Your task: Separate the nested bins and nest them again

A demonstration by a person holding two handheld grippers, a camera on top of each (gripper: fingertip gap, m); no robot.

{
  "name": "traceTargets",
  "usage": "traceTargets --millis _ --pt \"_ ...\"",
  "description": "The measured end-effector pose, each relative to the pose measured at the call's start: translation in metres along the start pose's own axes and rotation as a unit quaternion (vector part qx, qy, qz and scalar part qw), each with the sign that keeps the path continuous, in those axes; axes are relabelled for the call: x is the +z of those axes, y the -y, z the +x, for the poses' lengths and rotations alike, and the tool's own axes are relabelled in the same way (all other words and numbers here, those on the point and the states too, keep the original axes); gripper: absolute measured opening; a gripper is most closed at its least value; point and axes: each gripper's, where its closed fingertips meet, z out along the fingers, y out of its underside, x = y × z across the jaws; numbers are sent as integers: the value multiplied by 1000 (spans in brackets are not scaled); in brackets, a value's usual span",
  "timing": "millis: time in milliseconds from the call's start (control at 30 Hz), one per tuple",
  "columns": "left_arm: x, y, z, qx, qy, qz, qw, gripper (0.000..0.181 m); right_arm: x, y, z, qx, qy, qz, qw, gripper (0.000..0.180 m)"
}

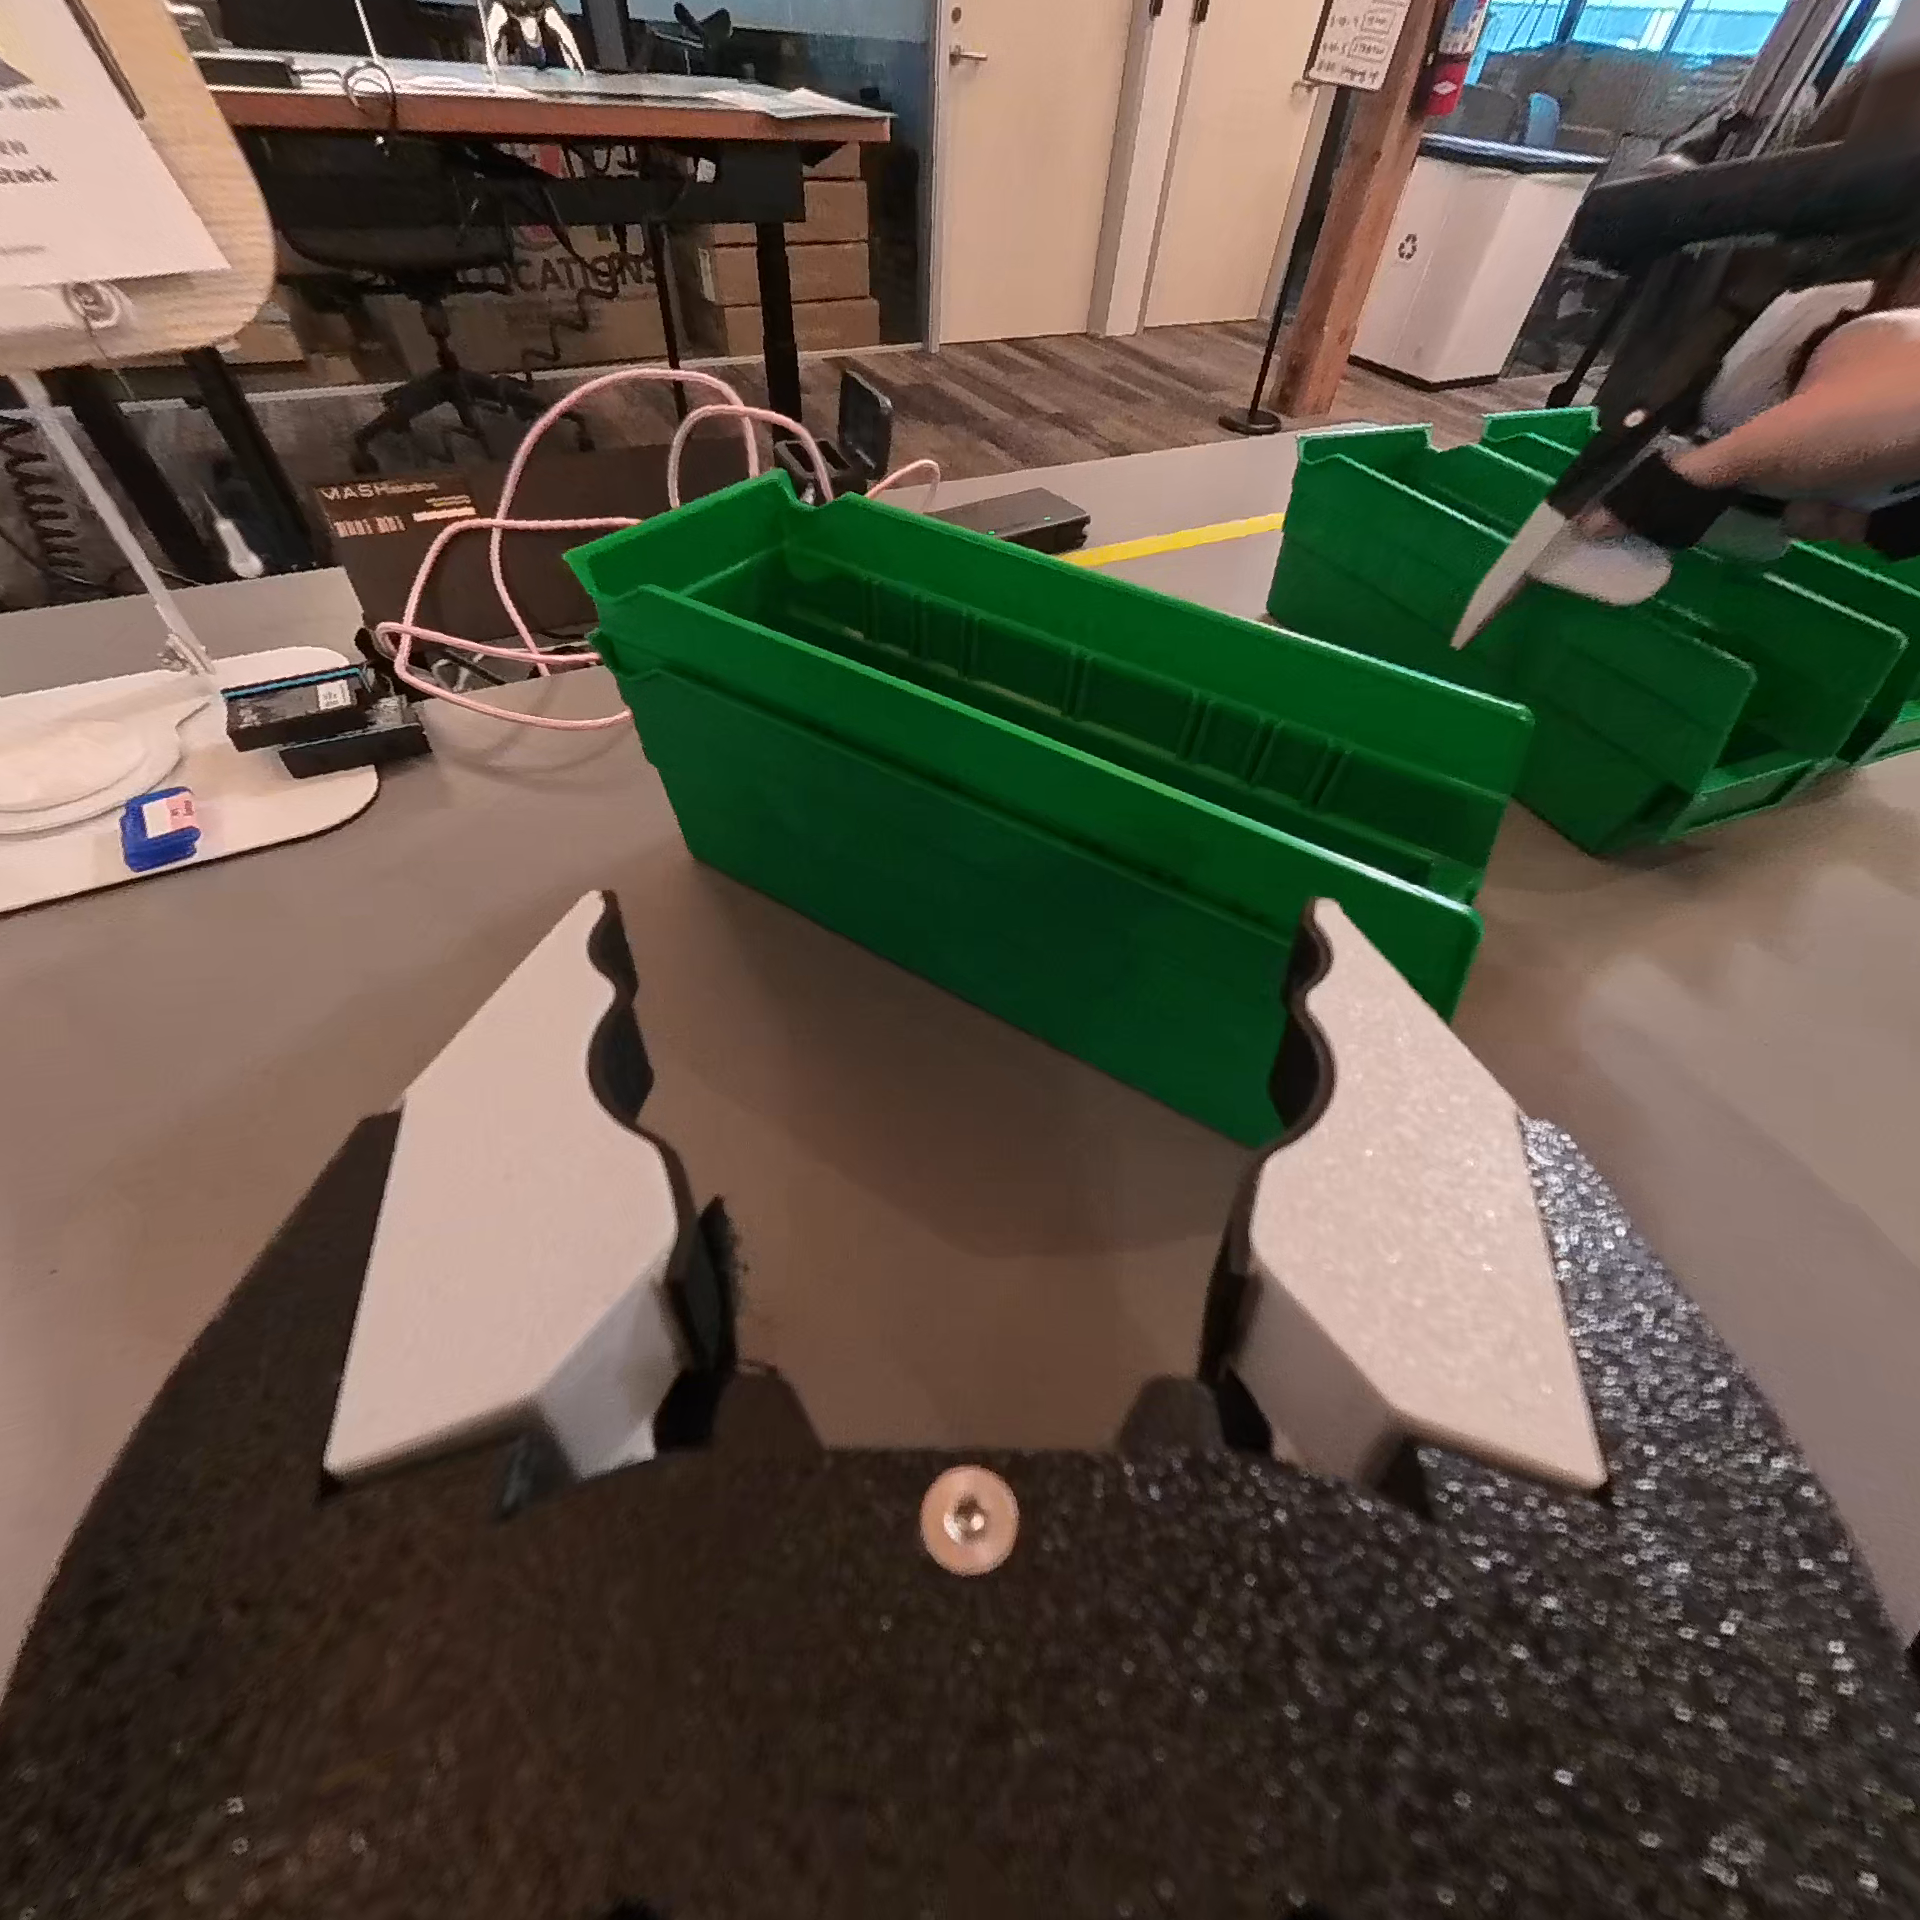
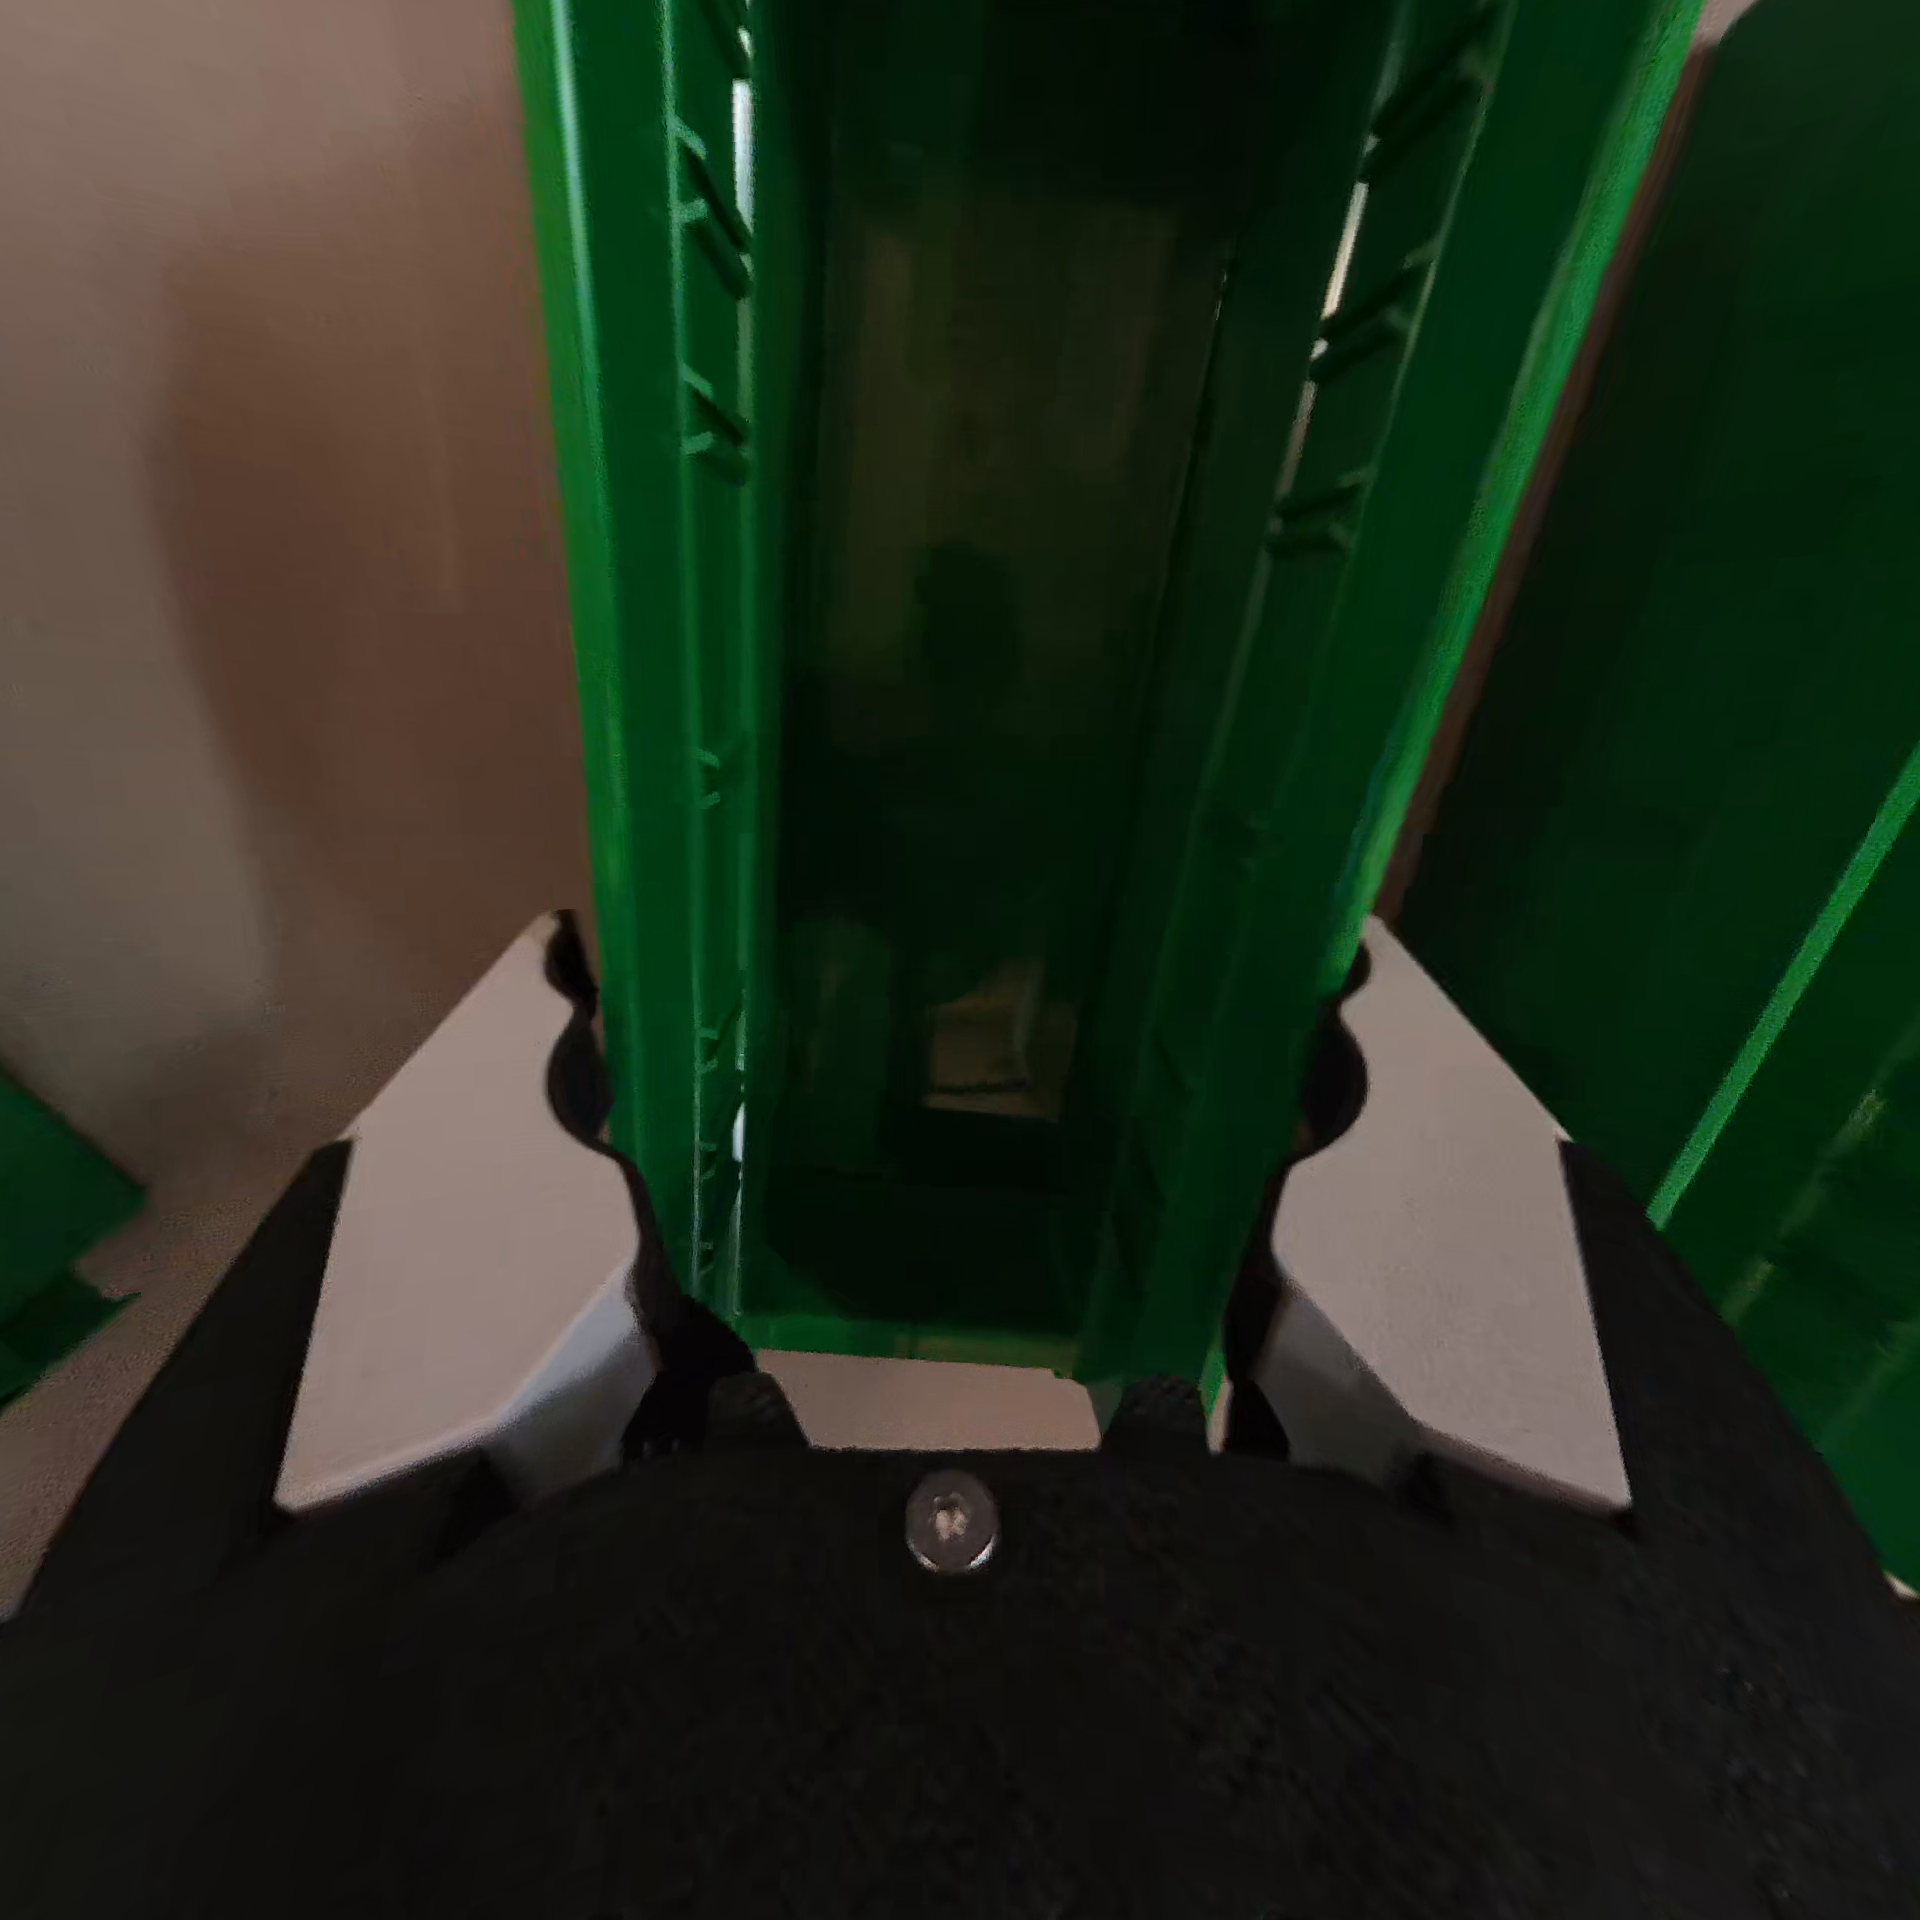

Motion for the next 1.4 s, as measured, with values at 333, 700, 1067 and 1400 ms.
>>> traceTargets --millis 333,700,1067,1400 --pt "-12 4 -13 -17 7 16 1000 122 -48 5 -36 2 49 14 999 94" --pt "-23 0 -35 -43 26 22 999 122 -188 4 -231 -196 176 116 958 98" --pt "-25 6 -8 31 -18 18 999 129 -147 -13 -325 -276 140 76 948 98" --pt "-18 4 21 65 -68 5 996 129 -108 -6 -335 -288 121 59 948 101"
